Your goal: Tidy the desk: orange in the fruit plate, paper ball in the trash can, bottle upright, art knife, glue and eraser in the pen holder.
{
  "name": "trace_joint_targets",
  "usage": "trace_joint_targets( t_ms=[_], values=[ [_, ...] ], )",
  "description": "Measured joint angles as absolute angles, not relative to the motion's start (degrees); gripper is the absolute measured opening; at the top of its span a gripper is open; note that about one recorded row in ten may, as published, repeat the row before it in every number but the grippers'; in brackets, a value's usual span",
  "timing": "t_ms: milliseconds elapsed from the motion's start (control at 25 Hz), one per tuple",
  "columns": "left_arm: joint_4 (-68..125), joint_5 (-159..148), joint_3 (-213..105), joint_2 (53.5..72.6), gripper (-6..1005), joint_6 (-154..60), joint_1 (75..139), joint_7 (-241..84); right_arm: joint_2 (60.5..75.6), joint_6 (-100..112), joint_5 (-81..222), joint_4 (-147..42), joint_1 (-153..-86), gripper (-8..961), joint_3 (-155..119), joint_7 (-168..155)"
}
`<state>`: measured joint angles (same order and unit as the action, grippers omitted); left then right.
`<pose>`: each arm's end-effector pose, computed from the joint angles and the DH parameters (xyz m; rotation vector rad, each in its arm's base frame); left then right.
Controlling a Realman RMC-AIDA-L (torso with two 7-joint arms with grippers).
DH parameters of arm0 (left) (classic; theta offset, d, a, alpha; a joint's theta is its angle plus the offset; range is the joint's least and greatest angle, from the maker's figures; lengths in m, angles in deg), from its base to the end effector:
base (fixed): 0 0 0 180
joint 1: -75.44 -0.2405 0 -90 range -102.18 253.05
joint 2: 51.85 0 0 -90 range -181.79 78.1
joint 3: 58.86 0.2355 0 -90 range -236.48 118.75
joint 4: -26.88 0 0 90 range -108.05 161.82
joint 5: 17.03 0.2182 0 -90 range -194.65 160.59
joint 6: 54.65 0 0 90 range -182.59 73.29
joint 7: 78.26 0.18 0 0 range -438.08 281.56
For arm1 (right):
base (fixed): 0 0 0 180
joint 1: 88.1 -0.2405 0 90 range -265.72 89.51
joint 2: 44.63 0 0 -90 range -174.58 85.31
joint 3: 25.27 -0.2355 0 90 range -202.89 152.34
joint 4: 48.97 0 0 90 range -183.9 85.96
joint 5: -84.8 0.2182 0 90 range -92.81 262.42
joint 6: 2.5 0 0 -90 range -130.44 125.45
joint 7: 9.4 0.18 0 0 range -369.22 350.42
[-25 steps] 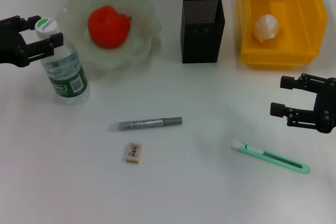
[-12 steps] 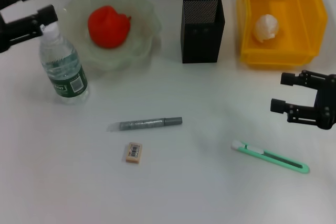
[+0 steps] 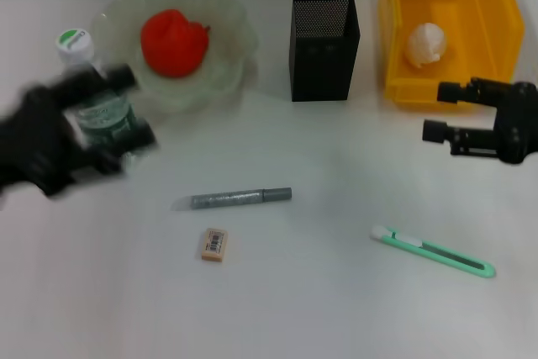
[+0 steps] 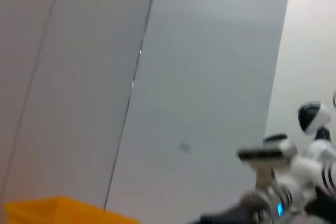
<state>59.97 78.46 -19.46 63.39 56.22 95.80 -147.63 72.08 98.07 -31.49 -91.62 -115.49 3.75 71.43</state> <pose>-0.2354 0.2732 0.0345 -2.6083 -0.4228 -1.2475 0.2509 0.3233 0.0338 -2.6612 0.6250 0.8063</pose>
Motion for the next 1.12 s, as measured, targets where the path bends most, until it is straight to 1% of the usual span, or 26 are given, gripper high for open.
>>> trace_joint_targets(
  t_ms=[80, 120, 160, 320, 440, 480, 520, 560, 600, 680, 720, 760, 880, 920, 1120],
  values=[
    [57.72, 81.48, -19.37, 63.74, 814, 54.52, 96.06, -144.01, 71.39, 98.45, -31.76, -92.67, -116.91, 773, 5.81, 75.42],
    [56.13, 85.81, -19.33, 64.59, 814, 51.59, 96.24, -140.43, 70.74, 98.74, -31.86, -94.94, -118.1, 773, 9.62, 81.01],
    [56.13, 85.81, -19.33, 64.59, 814, 51.59, 96.24, -140.43, 70.74, 98.74, -31.86, -94.94, -118.1, 773, 9.62, 81.01],
    [55.29, 90.95, -19.32, 66.26, 814, 48.3, 95.86, -135.44, 69.5, 99.43, -33.87, -101.57, -121.24, 772, 19.85, 93.59],
    [54.01, 91.17, -19.31, 66.37, 815, 48.22, 95.76, -132.78, 69.26, 103.81, -43.35, -106.62, -127.56, 772, 24.24, 103.9],
    [54.01, 91.17, -19.31, 66.37, 815, 48.22, 95.76, -132.78, 69.26, 103.81, -43.35, -106.62, -127.56, 772, 24.24, 103.9],
    [52.55, 91.48, -19.31, 66.34, 815, 47.93, 95.82, -130.77, 69.46, 105.66, -48.36, -107.56, -130.91, 772, 26.04, 107.49],
    [52.36, 91.73, -19.27, 66.35, 815, 47.74, 95.87, -130.5, 69.46, 105.66, -48.36, -107.56, -130.91, 772, 26.04, 107.49],
    [52.16, 92.25, -19.24, 66.34, 815, 47.4, 95.98, -130.21, 69.61, 106.23, -51.07, -107.86, -132.5, 772, 27.25, 109.19],
    [52.1, 94.05, -19.16, 66.36, 815, 46.71, 96.41, -130.14, 70.32, 106.3, -55.51, -108.05, -135.39, 771, 30.57, 111.83],
    [52.1, 94.94, -19.07, 66.4, 815, 46.54, 96.62, -130.12, 71.37, 105.59, -59.34, -108.14, -137.59, 771, 33.66, 113.84],
    [52.1, 94.94, -19.07, 66.4, 815, 46.54, 96.62, -130.12, 71.37, 105.59, -59.34, -108.14, -137.59, 771, 33.66, 113.84],
    [52.09, 95.49, -18.85, 66.44, 814, 46.54, 96.75, -130.07, 73.63, 104.29, -65.25, -108.29, -140.18, 771, 37.34, 115.65],
    [52.06, 95.78, -18.55, 66.48, 814, 46.54, 96.85, -129.95, 74.67, 103.11, -67.78, -108.35, -141.15, 771, 40.94, 116.99],
    [51.53, 96.04, -17.44, 66.57, 815, 46.05, 97.25, -128.41, 74.78, 98.59, -68.0, -108.3, -141.01, 770, 50.18, 121.19]
  ],
)
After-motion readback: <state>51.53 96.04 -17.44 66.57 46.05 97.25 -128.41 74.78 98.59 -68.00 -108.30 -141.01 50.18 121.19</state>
